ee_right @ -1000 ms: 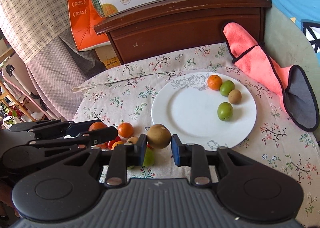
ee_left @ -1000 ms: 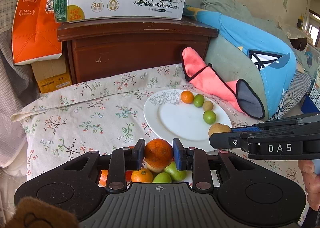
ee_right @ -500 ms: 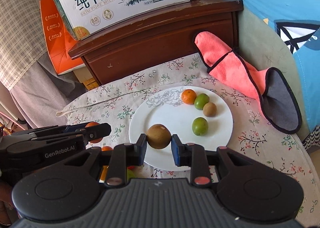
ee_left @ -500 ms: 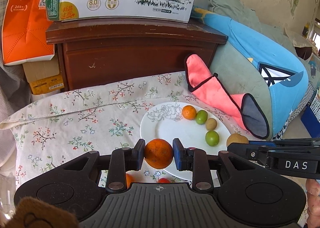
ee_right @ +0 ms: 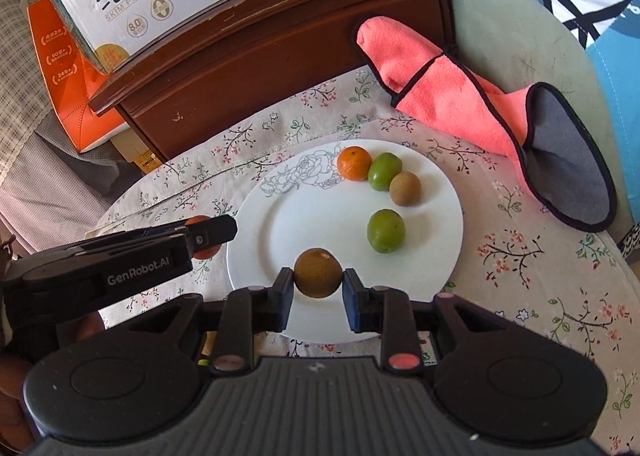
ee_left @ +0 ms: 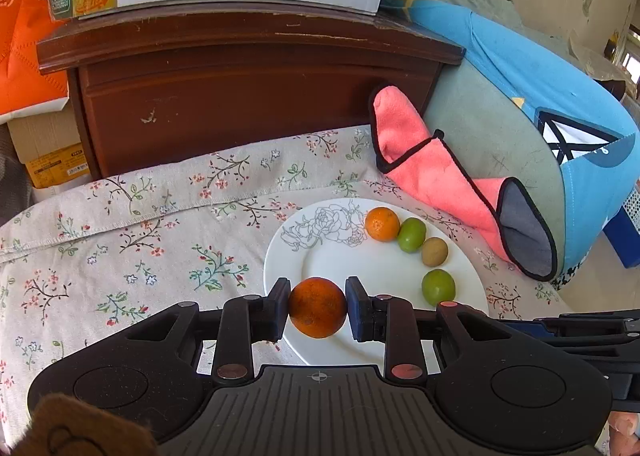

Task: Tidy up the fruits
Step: 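Carry both fruits onto the white plate and open both tools, then move both open tools back toward the loose fruit cluster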

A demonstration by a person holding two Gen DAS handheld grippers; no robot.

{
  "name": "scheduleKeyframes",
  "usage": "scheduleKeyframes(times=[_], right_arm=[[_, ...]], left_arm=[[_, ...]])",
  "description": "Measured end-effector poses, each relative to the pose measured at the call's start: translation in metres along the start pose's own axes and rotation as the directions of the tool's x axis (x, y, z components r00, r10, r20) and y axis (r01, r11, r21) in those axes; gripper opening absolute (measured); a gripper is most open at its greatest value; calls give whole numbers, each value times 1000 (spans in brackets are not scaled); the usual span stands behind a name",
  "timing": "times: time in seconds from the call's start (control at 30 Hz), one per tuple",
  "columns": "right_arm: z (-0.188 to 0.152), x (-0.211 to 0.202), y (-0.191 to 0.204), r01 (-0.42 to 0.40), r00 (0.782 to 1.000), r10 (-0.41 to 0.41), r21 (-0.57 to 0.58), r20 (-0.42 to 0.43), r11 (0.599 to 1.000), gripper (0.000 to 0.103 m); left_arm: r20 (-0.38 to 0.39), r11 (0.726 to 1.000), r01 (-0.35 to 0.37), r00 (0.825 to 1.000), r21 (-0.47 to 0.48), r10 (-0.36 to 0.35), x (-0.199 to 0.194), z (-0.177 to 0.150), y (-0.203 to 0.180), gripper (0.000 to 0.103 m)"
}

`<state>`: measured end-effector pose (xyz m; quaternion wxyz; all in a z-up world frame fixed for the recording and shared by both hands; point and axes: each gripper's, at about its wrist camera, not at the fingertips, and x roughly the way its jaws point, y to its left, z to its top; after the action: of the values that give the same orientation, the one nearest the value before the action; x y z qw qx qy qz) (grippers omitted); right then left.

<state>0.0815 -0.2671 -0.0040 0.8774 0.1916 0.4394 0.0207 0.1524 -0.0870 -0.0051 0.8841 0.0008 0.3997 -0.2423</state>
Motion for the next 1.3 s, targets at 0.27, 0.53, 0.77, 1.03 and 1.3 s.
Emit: scheduleKeyframes(times=[0.27,0.53,0.77,1.03,1.3], right_arm=[[-2,16,-4,29,999,-28,24,-36,999,27],[-2,26,-6,68,997,-67,25,-29,997,28],[2,18,-4,59,998,-59,20,10,998,29],[2,15,-3,44,999,-44,21,5,999,29],[-1,8,2,14,1000,-14,2,4,1000,30]], left_arm=[[-39,1000,9,999,-11,-9,19,-4,1,27],[-54,1000,12,998,-24,-13,27,-6,-1,27],[-22,999,-2,1000,-42,1,14,0,-2,39],[15,999,-19,1000,-39,19,-9,4,-1,56],[20,997,-75,997,-29,76,-29,4,7,61]])
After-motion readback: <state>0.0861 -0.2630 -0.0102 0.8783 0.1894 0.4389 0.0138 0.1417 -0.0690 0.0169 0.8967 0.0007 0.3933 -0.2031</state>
